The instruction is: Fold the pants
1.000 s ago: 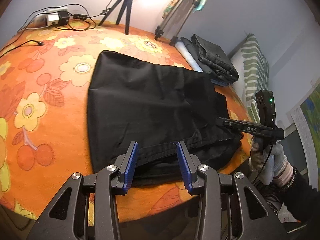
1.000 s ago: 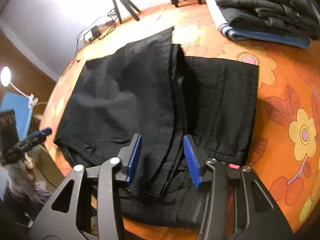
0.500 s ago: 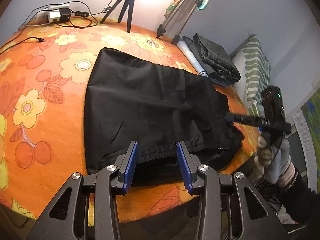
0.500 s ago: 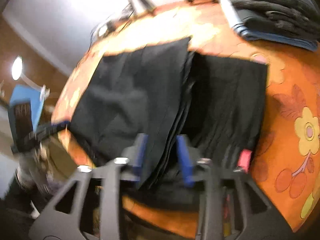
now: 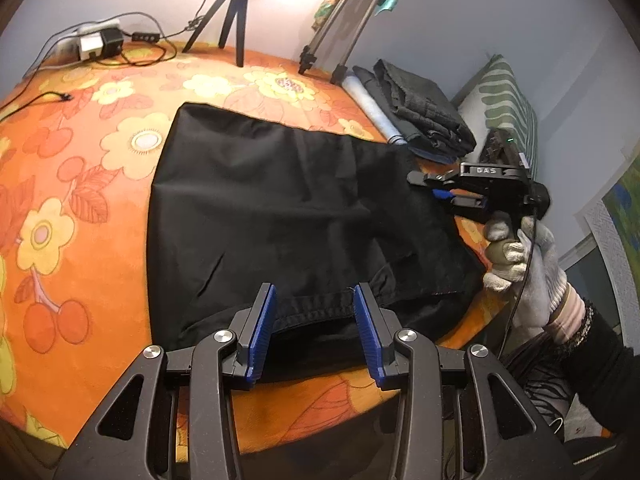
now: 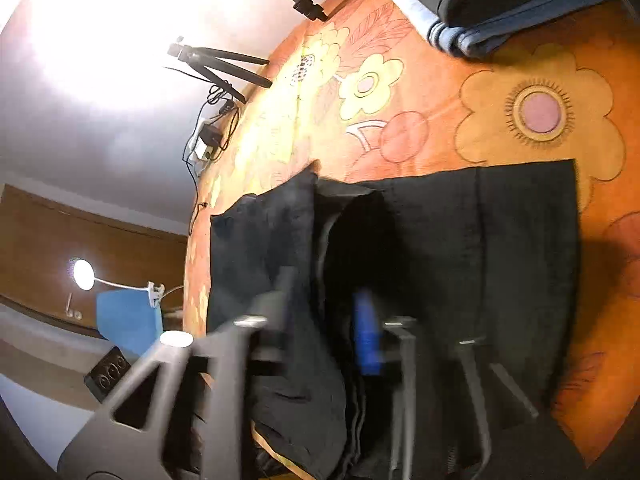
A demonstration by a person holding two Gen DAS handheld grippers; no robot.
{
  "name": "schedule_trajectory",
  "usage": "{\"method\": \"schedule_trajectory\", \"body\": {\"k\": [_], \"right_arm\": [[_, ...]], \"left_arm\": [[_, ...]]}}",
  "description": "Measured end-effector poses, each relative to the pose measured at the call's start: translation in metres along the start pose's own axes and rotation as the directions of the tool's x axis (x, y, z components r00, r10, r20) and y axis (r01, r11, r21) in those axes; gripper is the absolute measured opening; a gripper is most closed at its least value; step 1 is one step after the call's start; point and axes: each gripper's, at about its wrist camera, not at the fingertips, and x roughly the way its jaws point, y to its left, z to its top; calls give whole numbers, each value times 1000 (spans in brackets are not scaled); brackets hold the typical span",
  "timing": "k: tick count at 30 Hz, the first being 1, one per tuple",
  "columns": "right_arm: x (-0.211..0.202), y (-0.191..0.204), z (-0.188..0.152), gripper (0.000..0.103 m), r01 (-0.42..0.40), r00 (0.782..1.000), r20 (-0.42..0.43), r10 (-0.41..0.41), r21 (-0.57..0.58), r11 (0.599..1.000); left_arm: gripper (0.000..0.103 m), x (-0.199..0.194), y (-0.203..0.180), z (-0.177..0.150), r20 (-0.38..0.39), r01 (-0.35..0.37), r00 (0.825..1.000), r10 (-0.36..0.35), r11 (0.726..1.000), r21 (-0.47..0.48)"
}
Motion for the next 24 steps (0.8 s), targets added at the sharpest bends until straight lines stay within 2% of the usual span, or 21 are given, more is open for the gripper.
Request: {"method": "schedule_trajectory", "body": {"k": [3, 4, 6, 7, 8, 10, 13, 17, 21, 24], "right_arm": [[-7, 35, -8, 13, 103, 990, 110, -84, -182, 978], [-11, 53, -13, 13, 187, 974, 177, -141, -279, 942], [-15, 72, -20, 13, 300, 943, 256, -213, -375, 877], [-15, 75, -21, 21, 340, 930, 274, -245, -390, 856], [-15, 73, -20, 34, 357, 924, 277, -264, -381, 853], [-17, 58, -13, 48, 316, 939, 238, -249, -311, 896], [-20, 31, -6, 48, 261, 960, 159, -232, -202, 944], [-27, 7, -15, 48, 208, 976, 93, -197, -126, 970], [-26, 7, -36, 48, 188, 982, 24, -187, -145, 971], [-16, 17, -53, 48, 242, 969, 1, -248, -226, 944]], "left_arm": [[38, -1, 2, -1, -2, 0, 1000, 0, 1000, -4], [38, -1, 2, -1, -1, -1, 1000, 1, 1000, -2], [38, -3, 2, -1, 1, -2, 1000, 2, 1000, -3], [38, -3, 3, -1, 2, -2, 1000, 2, 1000, -5], [38, -4, 3, -1, 3, -2, 1000, 2, 1000, -6], [38, -5, 3, -2, 4, -3, 1000, 3, 1000, -4], [38, -5, 4, -1, 2, -14, 1000, 14, 1000, 0], [38, -10, 10, 2, 21, -32, 999, 33, 999, -17], [38, -19, 24, 6, 51, -57, 997, 60, 997, -51], [51, -27, 39, 4, 73, -93, 992, 101, 991, -98]]}}
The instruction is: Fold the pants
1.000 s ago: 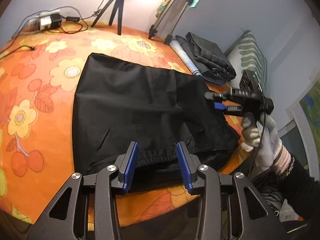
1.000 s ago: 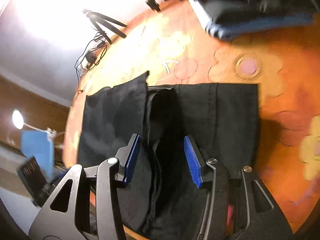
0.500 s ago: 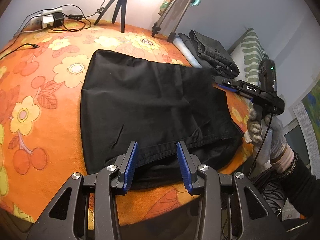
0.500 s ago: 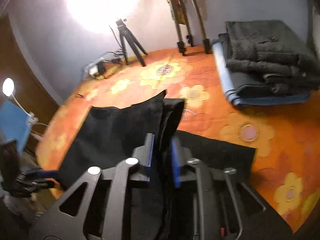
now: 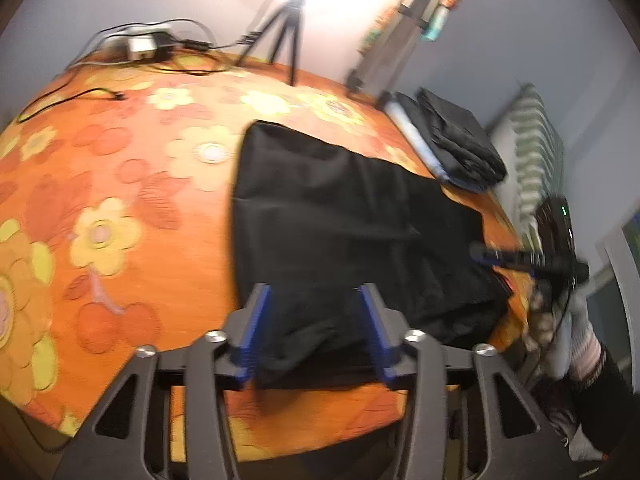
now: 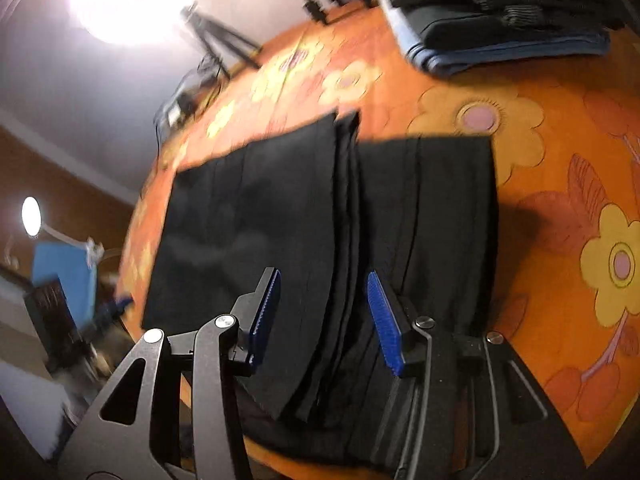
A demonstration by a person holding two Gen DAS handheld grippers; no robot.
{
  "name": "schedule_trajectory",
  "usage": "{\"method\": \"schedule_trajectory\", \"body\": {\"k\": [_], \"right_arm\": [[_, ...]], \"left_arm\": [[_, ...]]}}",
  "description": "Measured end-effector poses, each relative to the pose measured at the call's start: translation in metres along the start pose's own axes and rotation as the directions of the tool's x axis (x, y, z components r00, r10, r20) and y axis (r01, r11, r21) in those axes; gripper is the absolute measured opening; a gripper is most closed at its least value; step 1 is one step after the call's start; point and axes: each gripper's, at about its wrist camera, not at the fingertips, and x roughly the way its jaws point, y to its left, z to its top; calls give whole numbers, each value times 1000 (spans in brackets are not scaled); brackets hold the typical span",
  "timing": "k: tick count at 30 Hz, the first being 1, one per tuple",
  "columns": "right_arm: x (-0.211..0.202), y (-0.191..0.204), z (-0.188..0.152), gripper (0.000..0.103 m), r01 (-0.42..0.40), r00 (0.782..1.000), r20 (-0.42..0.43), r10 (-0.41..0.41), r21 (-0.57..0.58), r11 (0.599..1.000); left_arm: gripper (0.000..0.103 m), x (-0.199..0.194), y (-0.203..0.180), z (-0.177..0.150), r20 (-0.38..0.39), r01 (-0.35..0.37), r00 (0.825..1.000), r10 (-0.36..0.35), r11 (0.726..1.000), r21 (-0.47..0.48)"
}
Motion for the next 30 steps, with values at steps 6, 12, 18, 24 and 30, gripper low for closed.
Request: {"method": "schedule_trajectory", "body": {"k": [6, 12, 18, 24, 30], "right_arm": [[-2, 21, -16, 9, 185, 982, -7, -188, -142, 973], [-26, 36, -10, 14, 237, 971, 61, -230, -174, 956], [-29, 114, 15, 53, 77, 997, 40, -70, -241, 967], [32, 206, 38, 53, 28, 996, -70, -55, -341, 940], [93, 251, 49, 53, 24, 985, -149, -84, -365, 931]], "left_arm": [[53, -1, 20, -6, -2, -35, 999, 35, 997, -62], [53, 19, 32, -11, -66, 4, 998, -13, 991, -133], [53, 25, 37, -14, -82, 58, 994, -75, 980, -190], [53, 20, 50, -15, -52, 90, 993, -107, 961, -261], [52, 16, 57, -15, -35, 106, 992, -121, 953, -282]]}}
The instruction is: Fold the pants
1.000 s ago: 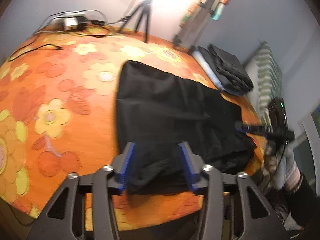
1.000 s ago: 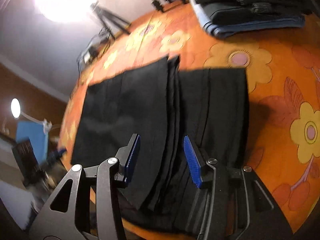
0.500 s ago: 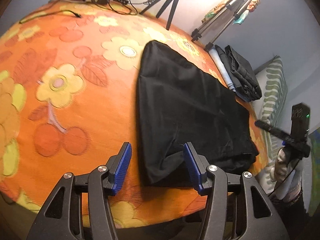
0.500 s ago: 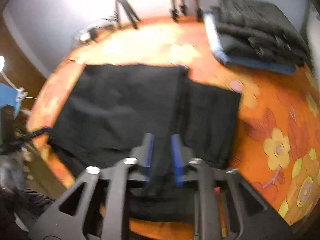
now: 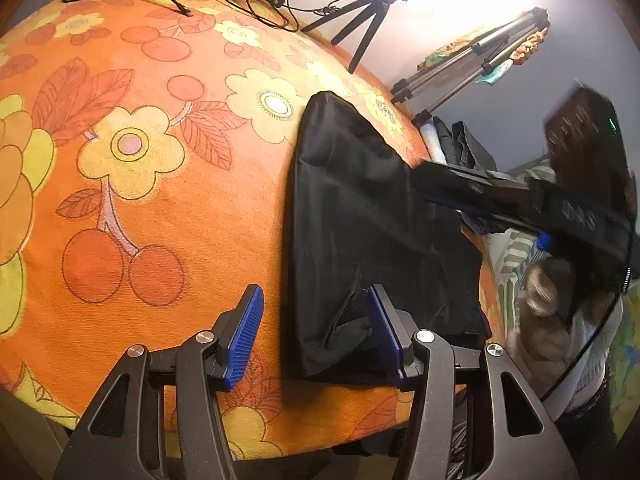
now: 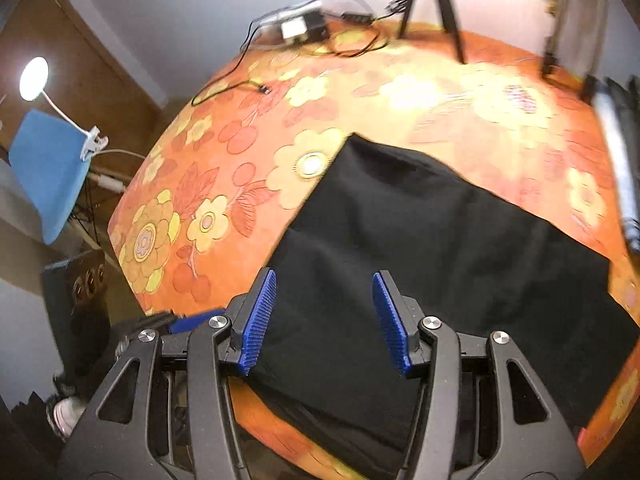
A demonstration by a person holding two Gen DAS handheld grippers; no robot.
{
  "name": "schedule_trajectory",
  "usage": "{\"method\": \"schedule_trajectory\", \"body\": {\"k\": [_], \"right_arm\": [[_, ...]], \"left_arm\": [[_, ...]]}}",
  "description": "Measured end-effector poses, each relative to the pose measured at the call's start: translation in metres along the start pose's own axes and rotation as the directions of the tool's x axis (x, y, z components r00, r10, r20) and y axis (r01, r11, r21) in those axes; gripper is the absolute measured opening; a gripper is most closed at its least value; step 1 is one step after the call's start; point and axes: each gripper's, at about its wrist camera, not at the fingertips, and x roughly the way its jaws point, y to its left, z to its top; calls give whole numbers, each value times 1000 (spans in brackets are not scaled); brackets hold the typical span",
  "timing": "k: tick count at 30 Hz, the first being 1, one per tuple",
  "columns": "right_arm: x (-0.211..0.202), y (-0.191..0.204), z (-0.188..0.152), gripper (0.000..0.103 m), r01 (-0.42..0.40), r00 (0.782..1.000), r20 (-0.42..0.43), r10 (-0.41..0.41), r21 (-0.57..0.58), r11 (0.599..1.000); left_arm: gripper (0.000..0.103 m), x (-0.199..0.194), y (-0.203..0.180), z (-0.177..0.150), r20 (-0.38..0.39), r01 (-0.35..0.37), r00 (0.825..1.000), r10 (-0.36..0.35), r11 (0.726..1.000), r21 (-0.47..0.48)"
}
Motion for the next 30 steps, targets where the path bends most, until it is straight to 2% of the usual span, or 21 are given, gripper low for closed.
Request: {"method": "schedule_trajectory", "body": {"k": [7, 10, 17, 22, 24, 25, 26, 28, 30], "right_arm": [[40, 22, 23, 53, 48, 996, -79, -47, 11, 999], [56, 28, 28, 53, 72, 991, -117, -69, 22, 997], [78, 35, 31, 53, 139, 975, -176, -133, 18, 990], [89, 41, 29, 53, 193, 957, -213, -195, -31, 981], [90, 42, 29, 47, 202, 955, -213, -206, -41, 979], [90, 41, 30, 38, 200, 955, -214, -204, -38, 979], [90, 40, 30, 31, 196, 956, -217, -199, -35, 980], [91, 38, 31, 26, 187, 958, -217, -189, -32, 982], [91, 36, 31, 16, 165, 962, -216, -168, -28, 986]], "left_arm": [[50, 4, -6, -3, -12, -12, 1000, 13, 999, 42], [40, 6, -12, -5, -12, -7, 1000, 8, 998, 66], [40, 2, -22, -6, 11, 25, 1000, -26, 997, 76], [40, -1, -26, -7, 21, 18, 1000, -20, 995, 98], [40, -2, -25, -6, 17, 7, 1000, -9, 996, 93], [40, -1, -26, -6, 17, 4, 1000, -5, 996, 90], [42, 0, -28, -5, 17, -5, 1000, 4, 996, 86], [46, 0, -28, -4, 18, -11, 1000, 10, 996, 88], [49, 1, -27, -2, 23, -31, 999, 29, 996, 85]]}}
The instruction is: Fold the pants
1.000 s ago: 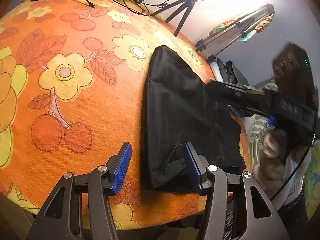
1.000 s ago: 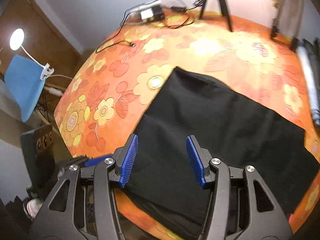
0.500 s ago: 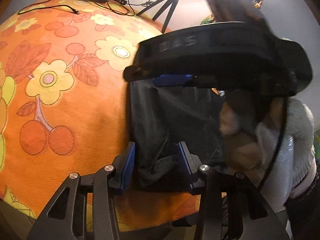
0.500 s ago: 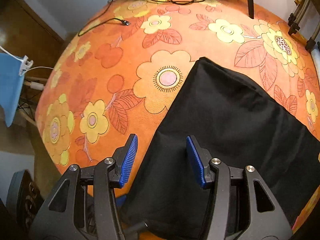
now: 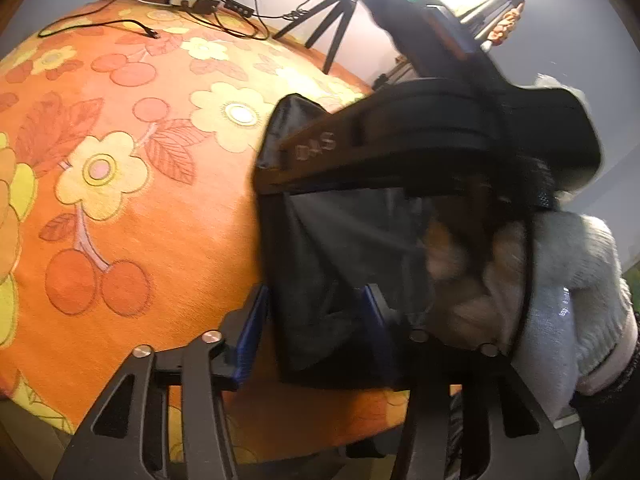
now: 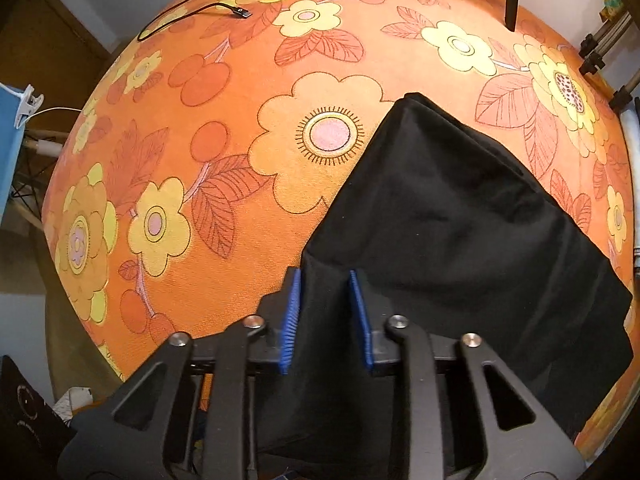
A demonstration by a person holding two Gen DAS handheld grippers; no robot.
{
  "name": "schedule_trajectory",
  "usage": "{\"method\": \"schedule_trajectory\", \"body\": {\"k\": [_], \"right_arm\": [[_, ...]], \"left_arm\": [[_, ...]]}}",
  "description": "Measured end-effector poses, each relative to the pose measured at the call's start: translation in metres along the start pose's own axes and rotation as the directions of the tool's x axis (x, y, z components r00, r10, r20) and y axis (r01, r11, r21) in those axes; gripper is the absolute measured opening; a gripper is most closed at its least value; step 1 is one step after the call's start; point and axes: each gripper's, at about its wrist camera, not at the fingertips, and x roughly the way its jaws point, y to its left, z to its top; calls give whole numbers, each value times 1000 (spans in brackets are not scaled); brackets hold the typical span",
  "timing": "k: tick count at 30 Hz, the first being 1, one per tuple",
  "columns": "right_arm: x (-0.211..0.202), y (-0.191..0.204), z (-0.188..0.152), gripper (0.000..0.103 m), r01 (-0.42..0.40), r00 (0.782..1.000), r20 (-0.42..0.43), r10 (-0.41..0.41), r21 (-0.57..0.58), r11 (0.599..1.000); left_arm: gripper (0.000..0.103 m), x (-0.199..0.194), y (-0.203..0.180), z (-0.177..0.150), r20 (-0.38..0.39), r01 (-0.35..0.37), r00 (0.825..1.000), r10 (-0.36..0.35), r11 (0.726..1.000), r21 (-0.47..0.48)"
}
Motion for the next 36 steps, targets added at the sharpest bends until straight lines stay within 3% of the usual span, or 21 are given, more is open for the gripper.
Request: {"method": "schedule_trajectory", "body": {"k": [2, 11, 15, 19, 21, 23, 24, 32, 33, 34, 36], "right_arm": [[-2, -1, -1, 9, -16, 1000, 12, 16, -6, 1000], [-26, -16, -10, 5, -93, 993, 76, 92, 12, 996], [-33, -17, -12, 5, -106, 990, 90, 104, 20, 994], [-43, -18, -12, 5, -110, 988, 103, 111, -12, 994], [-50, -25, -7, 17, -116, 987, 111, 114, 10, 993], [-54, -29, -3, 56, -114, 986, 123, 109, 30, 993], [-55, -29, -1, 58, -113, 986, 128, 108, 30, 993], [-19, -24, 17, 57, -23, 999, 31, 23, 17, 1000], [-17, -26, 18, 54, -19, 999, 28, 18, 24, 1000], [-15, -29, 19, 40, -23, 999, 28, 22, 38, 999], [-13, -42, 19, 27, -93, 996, 23, 91, 100, 991]], "left_arm": [[49, 2, 3, 1, -4, -1, 1000, 1, 1000, -25], [52, 21, 9, 5, -47, 67, 996, -73, 992, -111], [49, 18, 2, 4, -7, 77, 997, -78, 994, -82], [39, 15, -6, 5, 17, 62, 998, -61, 998, -33], [37, 13, -11, 3, 28, 54, 998, -54, 999, -5], [35, 19, -18, 7, 40, 47, 998, -48, 999, 23], [34, 17, -22, 7, 47, 44, 998, -46, 998, 43], [31, 18, -38, 7, 58, 56, 996, -62, 993, 103], [31, 19, -37, 8, 56, 57, 996, -63, 993, 99], [31, 20, -36, 9, 56, 57, 996, -63, 994, 97], [30, 20, -34, 10, 55, 61, 996, -67, 994, 92]]}}
